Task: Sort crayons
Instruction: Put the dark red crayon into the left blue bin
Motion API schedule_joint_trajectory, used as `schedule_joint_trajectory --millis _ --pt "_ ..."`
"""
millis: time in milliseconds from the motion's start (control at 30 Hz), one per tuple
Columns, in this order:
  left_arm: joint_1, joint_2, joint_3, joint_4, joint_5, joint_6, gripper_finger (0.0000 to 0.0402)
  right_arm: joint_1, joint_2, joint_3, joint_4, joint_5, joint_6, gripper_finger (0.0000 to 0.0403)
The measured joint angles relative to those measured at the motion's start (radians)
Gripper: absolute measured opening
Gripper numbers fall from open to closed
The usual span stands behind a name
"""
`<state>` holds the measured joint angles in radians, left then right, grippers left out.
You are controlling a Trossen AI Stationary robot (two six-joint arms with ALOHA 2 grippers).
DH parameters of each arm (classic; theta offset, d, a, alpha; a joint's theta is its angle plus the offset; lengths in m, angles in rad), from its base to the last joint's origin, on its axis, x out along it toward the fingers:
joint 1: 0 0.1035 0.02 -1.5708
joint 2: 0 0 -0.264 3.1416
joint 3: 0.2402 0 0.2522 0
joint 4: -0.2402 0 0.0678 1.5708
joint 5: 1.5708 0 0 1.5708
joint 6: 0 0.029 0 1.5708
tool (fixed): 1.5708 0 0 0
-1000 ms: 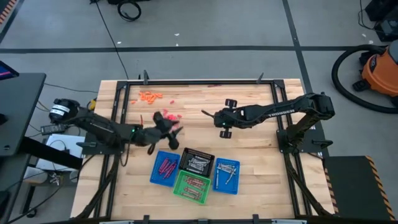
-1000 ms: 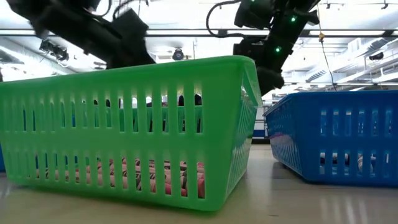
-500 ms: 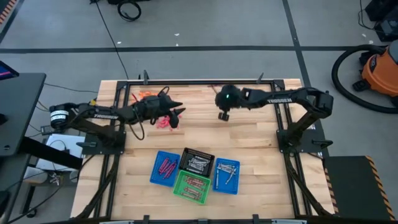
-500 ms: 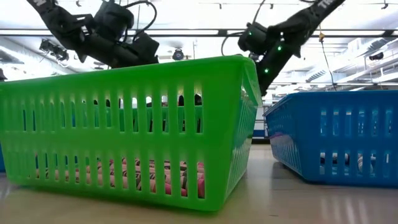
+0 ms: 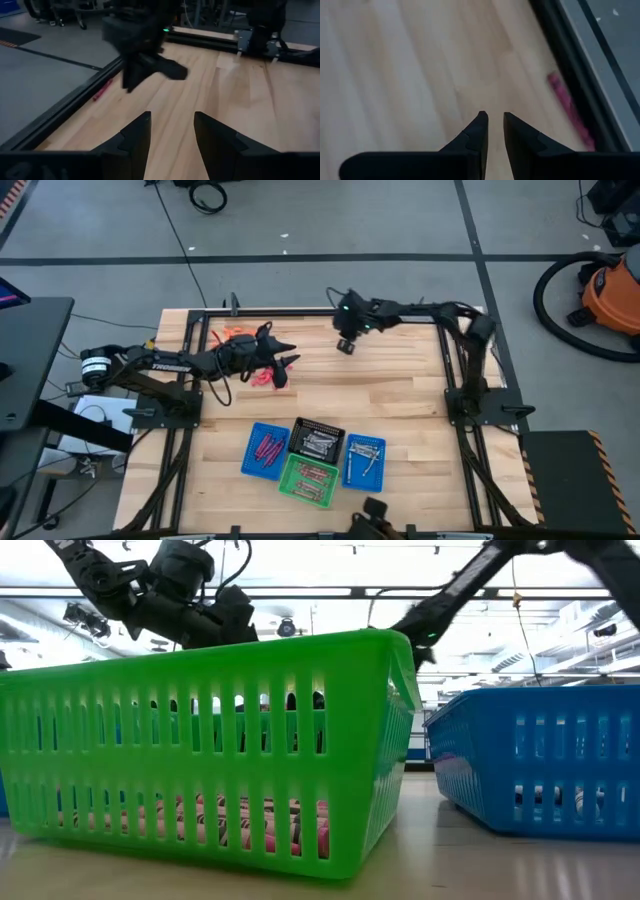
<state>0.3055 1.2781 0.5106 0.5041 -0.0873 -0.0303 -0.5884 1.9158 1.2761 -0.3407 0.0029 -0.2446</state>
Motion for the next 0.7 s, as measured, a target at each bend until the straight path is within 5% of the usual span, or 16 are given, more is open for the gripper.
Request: schedule_joint_trajectory --millis 367,700 --pt "-0.024 0.000 0.000 -0.024 -0.002 0.000 0.0162 -0.025 0.284 0.442 -0.333 0.057 0.119 0.0086" --pt "-0.025 0.000 0.000 -0.050 -0.001 -0.001 0.0162 -0.036 0.407 0.607 -0.432 0.110 0.187 0.0168"
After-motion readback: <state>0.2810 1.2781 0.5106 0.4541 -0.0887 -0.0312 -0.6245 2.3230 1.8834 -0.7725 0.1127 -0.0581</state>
